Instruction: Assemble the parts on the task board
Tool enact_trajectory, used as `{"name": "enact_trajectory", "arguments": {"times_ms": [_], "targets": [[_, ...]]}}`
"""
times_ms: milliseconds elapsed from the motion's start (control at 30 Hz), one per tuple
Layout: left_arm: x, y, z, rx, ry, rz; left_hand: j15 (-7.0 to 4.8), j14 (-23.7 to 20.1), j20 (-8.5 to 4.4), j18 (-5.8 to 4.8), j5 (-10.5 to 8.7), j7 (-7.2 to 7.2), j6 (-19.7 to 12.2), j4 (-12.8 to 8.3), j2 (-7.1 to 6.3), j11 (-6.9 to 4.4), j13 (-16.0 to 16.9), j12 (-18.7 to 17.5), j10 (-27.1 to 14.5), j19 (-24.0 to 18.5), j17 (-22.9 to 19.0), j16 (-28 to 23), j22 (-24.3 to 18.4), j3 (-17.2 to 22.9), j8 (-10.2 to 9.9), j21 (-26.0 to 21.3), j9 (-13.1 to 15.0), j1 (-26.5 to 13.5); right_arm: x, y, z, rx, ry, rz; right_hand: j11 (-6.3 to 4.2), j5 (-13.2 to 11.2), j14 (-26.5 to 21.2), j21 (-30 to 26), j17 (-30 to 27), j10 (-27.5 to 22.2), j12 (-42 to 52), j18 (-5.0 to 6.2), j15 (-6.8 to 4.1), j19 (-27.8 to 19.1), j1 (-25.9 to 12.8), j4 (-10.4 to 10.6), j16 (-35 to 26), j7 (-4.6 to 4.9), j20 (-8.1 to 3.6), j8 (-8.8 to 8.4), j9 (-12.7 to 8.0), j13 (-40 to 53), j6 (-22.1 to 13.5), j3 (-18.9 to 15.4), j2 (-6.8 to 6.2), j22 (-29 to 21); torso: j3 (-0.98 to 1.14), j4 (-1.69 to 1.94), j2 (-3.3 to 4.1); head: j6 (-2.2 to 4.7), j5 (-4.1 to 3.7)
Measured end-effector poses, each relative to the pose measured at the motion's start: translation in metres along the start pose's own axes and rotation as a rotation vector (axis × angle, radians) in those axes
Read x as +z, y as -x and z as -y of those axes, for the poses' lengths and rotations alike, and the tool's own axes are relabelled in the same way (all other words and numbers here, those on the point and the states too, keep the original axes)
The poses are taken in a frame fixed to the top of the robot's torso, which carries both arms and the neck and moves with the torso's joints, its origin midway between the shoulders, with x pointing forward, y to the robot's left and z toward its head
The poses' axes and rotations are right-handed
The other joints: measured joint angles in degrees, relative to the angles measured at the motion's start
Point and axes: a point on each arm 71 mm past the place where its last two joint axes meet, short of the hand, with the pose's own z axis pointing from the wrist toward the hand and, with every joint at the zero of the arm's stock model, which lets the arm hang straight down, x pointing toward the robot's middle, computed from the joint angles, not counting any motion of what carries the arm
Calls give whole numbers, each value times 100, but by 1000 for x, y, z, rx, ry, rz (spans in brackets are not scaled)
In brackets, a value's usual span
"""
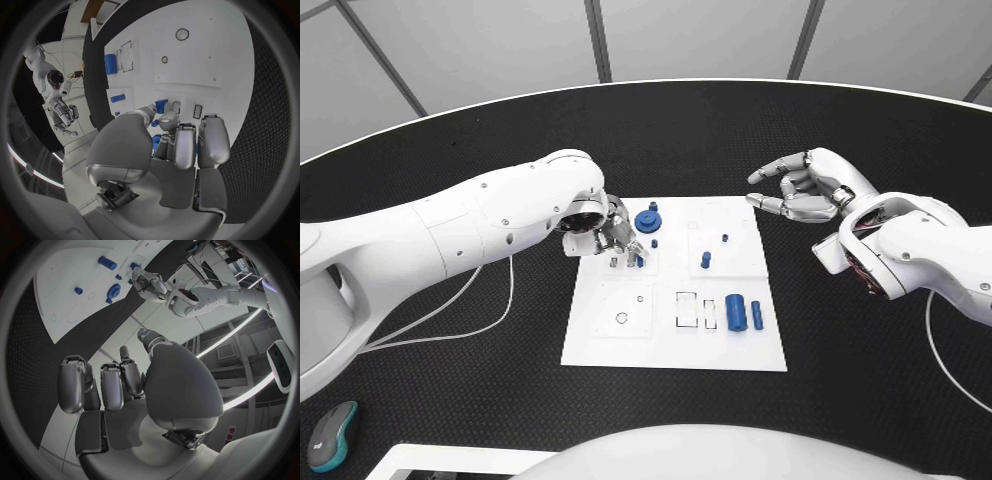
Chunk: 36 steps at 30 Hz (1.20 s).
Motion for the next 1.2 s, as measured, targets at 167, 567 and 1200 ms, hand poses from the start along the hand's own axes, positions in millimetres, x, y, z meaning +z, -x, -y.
{"name": "enact_trajectory", "arguments": {"times_ms": [167,567,1200], "targets": [[0,0,0,-1,0,1,0,0,0,0,0,0,-41,-74,-80,-13,-25,0,-13,0,0,-4,16,438,-25,22,36,124,0,0,0,0,-1,-2,0,0,0,0,0,0,0,0,0,0,0,0,0,0,0,0,0,5,0,0,0,0,2,-2,2,-9,-1],[0,0,-1,-2,2,1,0,0,0,-1,-2,22,-62,-374,-189,-13,-72,-42,-55,0,-1,-4,44,1141,-74,22,101,173,0,0,0,0,-1,-6,1,21,0,0,-1,43,0,0,0,0,0,0,0,0,0,0,0,4,0,0,0,0,0,3,-4,-15,0],[0,2,-3,-35,-3,11,0,0,0,0,1245,65,-102,-929,-434,38,96,2,-47,0,-1,-4,84,1974,-216,46,76,-34,1,-1,0,0,-2,-7,1,21,0,0,-1,42,28,0,0,-20,0,0,0,0,-20,0,0,3,0,0,0,0,2,0,-7,-19,11]]}}
